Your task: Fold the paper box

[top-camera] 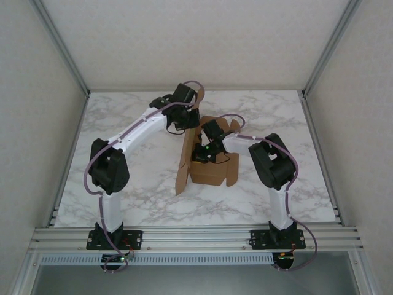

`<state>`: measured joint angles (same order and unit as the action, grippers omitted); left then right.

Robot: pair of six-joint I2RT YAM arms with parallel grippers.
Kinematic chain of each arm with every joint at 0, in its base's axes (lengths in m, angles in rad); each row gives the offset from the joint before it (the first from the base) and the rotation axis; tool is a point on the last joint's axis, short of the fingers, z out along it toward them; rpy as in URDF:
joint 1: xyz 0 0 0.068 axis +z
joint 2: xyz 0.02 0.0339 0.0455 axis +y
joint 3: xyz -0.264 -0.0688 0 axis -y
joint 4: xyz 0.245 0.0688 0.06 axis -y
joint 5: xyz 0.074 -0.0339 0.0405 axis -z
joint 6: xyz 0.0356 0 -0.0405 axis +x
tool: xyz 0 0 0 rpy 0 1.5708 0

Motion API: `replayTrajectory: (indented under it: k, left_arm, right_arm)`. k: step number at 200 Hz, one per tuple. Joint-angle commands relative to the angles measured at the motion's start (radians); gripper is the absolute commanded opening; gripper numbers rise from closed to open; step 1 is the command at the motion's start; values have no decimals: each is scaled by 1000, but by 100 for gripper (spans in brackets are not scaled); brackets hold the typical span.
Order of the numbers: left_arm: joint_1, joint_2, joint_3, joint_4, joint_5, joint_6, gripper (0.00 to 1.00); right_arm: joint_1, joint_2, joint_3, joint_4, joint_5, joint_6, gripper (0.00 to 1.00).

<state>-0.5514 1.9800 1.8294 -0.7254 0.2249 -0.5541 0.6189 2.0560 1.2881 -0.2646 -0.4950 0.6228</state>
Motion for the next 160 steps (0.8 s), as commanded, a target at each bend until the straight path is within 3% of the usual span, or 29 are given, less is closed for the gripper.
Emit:
replayTrajectory:
  k: [1, 59, 92, 130, 160]
  left_arm:
    - [-7, 16, -4, -13, 7, -32, 7]
    - [69, -51, -13, -66, -73, 17, 6]
    - [77, -79, -30, -116, -241, 94, 7]
    - [70, -70, -55, -165, -425, 168, 6]
    - [32, -39, -102, -176, -642, 212, 5]
  right_arm:
    - [8, 9, -38, -9, 17, 15, 1]
    - [-25, -82, -81, -26, 33, 8, 11]
    - [-34, -158, -59, -119, 28, -50, 26]
    - [-48, -217, -20, -254, 156, -109, 26]
    - [-59, -239, 20, -347, 317, -117, 26]
